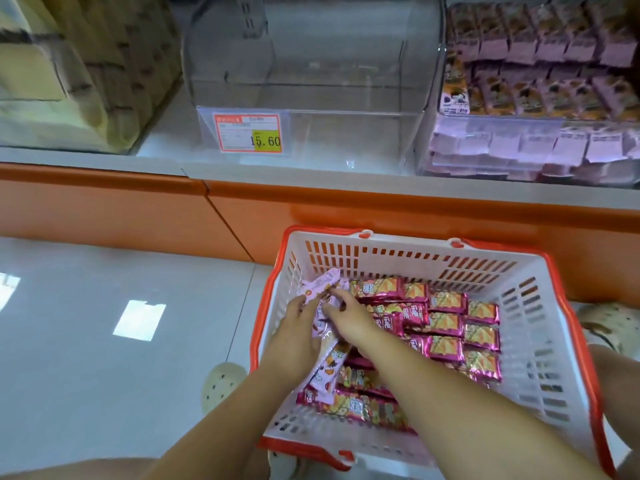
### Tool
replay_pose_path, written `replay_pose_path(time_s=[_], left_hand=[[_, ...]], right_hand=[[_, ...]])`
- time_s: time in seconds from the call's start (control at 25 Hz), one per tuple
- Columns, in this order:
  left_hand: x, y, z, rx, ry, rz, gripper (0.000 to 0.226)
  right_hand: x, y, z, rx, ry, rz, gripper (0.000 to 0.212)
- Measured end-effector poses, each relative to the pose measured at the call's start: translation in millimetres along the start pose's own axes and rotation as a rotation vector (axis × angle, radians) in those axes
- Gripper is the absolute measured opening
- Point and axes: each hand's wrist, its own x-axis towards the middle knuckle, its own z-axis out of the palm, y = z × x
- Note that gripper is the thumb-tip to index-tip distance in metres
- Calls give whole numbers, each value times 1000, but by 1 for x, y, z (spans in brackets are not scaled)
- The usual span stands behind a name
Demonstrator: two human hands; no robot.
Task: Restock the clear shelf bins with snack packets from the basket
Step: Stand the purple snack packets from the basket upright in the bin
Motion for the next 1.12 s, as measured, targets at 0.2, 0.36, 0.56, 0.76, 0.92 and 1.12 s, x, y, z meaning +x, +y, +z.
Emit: replay_pose_path(time_s=[0.2, 0.36, 0.56, 0.76, 0.92, 1.12], left_hand=[[-1, 2, -3, -83, -1, -2, 68], [-6, 12, -8, -147, 54, 15, 65], [-4, 47, -25, -295, -20, 123, 68], [-7, 66, -50, -337, 23, 155, 47], [-15, 80, -53, -585, -42, 61, 53], [-16, 96, -53, -661, -131, 48, 46]], right_hand=[[-8, 3, -8, 124, 77, 21, 25], [-49, 7, -47, 179, 106, 32, 27], [-87, 3, -75, 502, 94, -18, 30], [-104, 6, -103, 609, 133, -96, 28], [-117, 15, -113, 660, 91, -103, 23], [-129, 22, -129, 701, 116, -132, 24]])
